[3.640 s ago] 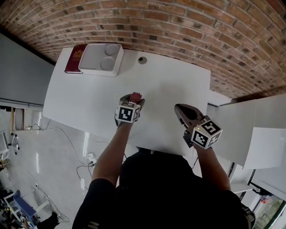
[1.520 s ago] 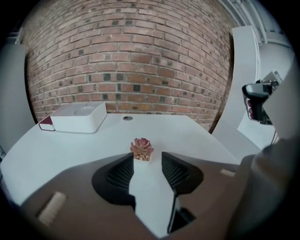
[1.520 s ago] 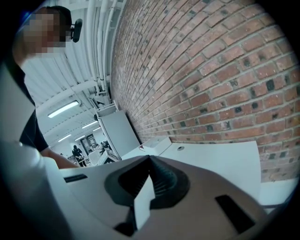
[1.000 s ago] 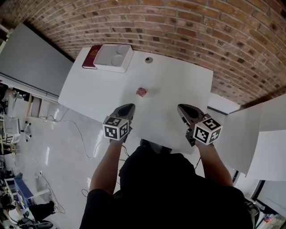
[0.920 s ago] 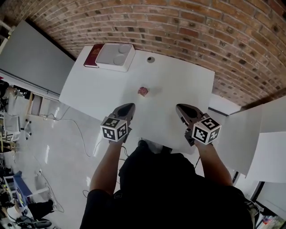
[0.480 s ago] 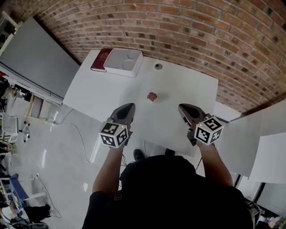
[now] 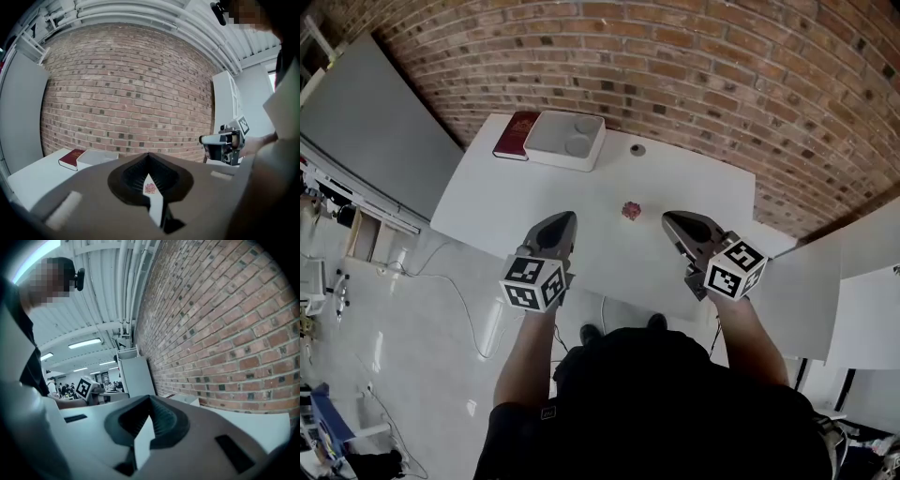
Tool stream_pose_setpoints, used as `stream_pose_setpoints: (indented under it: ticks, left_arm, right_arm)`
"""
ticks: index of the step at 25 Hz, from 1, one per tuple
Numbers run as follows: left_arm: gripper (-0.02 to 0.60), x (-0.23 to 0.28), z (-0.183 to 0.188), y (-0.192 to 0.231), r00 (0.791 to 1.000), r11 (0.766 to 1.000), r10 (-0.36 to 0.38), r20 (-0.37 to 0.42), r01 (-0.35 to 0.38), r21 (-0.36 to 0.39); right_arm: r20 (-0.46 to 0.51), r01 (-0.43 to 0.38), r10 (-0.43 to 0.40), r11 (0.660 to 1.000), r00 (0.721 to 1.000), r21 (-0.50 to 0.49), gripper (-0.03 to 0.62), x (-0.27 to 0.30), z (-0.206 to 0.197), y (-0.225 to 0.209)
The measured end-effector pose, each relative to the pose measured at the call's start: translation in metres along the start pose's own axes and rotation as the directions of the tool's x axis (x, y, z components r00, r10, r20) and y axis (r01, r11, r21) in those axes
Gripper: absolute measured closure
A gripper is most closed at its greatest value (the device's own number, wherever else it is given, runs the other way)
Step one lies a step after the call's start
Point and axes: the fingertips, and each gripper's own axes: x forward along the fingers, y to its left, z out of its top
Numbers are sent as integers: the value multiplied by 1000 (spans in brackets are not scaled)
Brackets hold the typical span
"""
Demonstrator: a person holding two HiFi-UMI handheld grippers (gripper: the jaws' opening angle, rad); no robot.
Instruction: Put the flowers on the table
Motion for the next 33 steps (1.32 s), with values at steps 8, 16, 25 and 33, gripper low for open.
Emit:
stream_pose_setpoints:
  ticks: [8,16,25,33]
  left_arm:
    - [572,-11,5,18,999,999,-38,21,38,-12]
    - [572,-22,18,29,993,992,-51,102,62,-111]
    - [572,-22,31,12,987,993,-99,127,106,-50]
    - [574,-21,36,-4,987,993,-94,134,84,80]
  right_arm:
    - [26,57,-56,996,998,-68,588,5,15,13]
    - [2,87,-87,994,996,-63,588,7,8,14]
    - [8,71,-71,996,997,-48,588,7,13,18]
    - [20,42,-41,999,999,-27,588,3,11,16]
